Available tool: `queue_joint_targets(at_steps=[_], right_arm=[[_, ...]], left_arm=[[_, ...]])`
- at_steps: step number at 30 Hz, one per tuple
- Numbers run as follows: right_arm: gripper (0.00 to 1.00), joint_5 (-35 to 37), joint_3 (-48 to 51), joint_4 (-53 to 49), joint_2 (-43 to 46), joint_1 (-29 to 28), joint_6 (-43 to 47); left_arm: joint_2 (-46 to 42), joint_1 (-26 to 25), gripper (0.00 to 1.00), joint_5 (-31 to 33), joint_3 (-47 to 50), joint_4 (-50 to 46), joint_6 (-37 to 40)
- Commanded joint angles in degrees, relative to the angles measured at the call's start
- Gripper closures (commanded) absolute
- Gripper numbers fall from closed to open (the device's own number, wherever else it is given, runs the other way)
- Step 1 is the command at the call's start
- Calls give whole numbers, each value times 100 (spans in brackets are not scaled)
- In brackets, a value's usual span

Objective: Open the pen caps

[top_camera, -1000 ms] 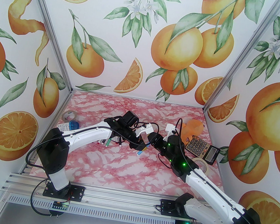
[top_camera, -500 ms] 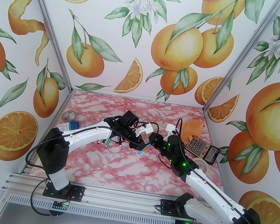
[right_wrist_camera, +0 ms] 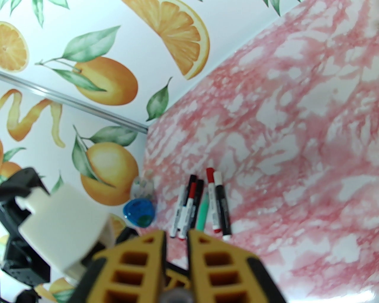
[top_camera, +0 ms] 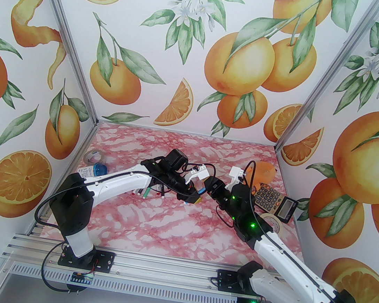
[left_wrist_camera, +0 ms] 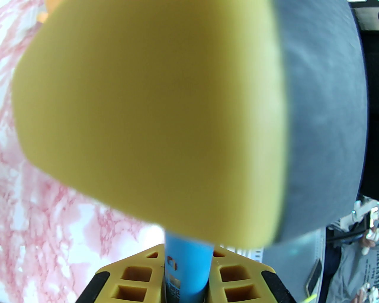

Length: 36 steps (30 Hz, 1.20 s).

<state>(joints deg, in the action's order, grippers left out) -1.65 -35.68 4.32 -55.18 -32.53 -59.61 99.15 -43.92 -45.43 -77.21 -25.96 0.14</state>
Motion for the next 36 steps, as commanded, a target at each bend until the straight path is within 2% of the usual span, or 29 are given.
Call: queue_joint_targets(at_steps=[1, 3, 4, 10, 12, 14, 18, 25, 27, 30, 33, 36], right_arm=[[88, 62, 39, 168, -50, -13, -11], [89, 93, 69, 182, -54, -11, 11], [89, 132, 93, 215, -41, -16, 11], [89, 244, 184, 469, 39, 14, 86], [90, -23, 121, 509, 146, 416, 186], [90, 33, 17, 313, 173, 526, 205], [91, 613, -210, -374, 183, 548, 137], [92, 1325, -292, -704, 155, 569, 113], [92, 1196, -190, -339, 165, 625, 202], [92, 527, 41, 612, 132, 838, 362], [91, -179, 259, 1442, 66, 1121, 451], [91, -691, 333, 1924, -107, 1398, 451]], left_arm=[[-229, 52, 85, 87, 61, 73, 56], [-223, 57, 98, 91, 38, 26, 86], [-208, 59, 99, 94, 20, -21, 100], [-135, 49, 99, 26, -35, -106, 100], [-127, 17, 100, 167, -61, -261, 390], [-107, -44, 100, 397, -94, -370, 472], [-108, -152, 100, 1079, -97, -487, 583], [-2, -249, 100, 1429, -176, -680, 705], [29, -240, 100, 1032, -187, -677, 672], [65, -204, 100, 252, -218, -592, 547], [-1, -98, 100, -75, -164, -488, 513], [16, -70, 100, -124, -220, -629, 611]])
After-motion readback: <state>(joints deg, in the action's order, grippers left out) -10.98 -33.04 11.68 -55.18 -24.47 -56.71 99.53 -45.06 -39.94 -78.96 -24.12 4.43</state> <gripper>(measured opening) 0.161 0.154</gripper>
